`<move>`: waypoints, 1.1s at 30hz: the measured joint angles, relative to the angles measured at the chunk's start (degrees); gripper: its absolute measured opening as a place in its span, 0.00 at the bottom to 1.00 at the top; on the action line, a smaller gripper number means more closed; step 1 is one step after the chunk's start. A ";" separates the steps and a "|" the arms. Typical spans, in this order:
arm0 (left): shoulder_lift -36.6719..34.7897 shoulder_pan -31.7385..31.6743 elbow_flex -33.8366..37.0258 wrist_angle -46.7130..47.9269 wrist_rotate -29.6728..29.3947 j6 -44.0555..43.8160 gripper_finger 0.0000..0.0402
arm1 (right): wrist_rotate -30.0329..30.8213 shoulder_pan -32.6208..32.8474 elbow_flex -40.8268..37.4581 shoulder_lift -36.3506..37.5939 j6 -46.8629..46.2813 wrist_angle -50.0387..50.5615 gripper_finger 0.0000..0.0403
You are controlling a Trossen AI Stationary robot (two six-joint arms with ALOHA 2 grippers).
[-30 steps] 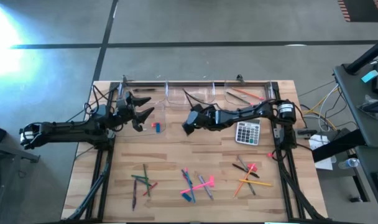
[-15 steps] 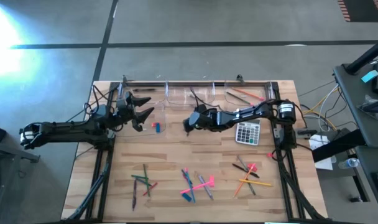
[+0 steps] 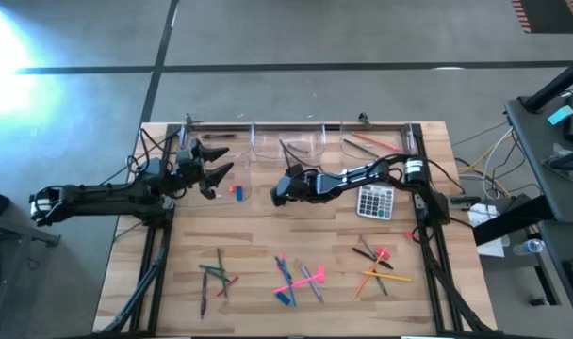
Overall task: Sort crayons/erasers/pens/pencils in bins
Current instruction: Put the blue crayon into the top center transparent bin
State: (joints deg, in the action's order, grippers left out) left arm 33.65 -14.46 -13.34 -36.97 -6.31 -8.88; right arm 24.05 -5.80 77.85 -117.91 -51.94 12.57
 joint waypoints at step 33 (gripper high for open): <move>-0.04 -0.04 0.00 0.07 0.30 -1.22 0.61 | -2.83 6.93 9.10 -3.16 9.36 25.28 0.70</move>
State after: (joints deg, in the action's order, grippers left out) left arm 33.61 -14.50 -13.34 -36.91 -6.00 -10.11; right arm 21.22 1.13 86.95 -121.08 -42.58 37.84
